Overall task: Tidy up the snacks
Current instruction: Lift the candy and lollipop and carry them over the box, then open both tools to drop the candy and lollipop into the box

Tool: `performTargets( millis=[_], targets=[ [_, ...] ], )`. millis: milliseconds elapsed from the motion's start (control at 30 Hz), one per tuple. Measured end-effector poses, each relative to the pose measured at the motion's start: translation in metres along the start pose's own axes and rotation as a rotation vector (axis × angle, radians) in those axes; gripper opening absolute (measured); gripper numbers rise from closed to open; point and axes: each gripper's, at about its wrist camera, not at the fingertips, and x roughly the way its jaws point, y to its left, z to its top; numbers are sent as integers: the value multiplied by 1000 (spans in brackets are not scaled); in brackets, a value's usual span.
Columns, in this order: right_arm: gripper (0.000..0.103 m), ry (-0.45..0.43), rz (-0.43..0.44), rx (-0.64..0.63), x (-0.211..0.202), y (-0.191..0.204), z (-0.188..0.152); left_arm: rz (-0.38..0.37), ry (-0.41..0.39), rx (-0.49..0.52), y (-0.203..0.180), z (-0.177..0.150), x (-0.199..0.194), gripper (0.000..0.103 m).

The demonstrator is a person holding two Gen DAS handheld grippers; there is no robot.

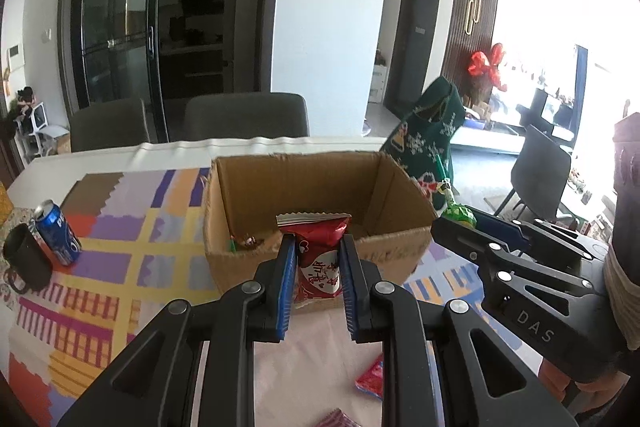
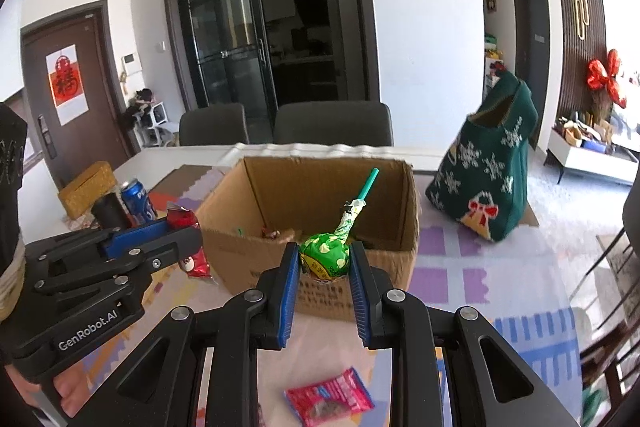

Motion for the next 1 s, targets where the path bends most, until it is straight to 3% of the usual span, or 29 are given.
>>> performTargets(
  millis=[567,933,1000],
  targets=[
    [26,27,14,-61,48,9,43,34,49,-38,30,34,47,22],
    [26,78,11,-101,85,15,52,89,98,-40,47,42,85,23],
    [26,85,15,-98,91,16,53,111,107,-42,51,42,90,36]
  ],
)
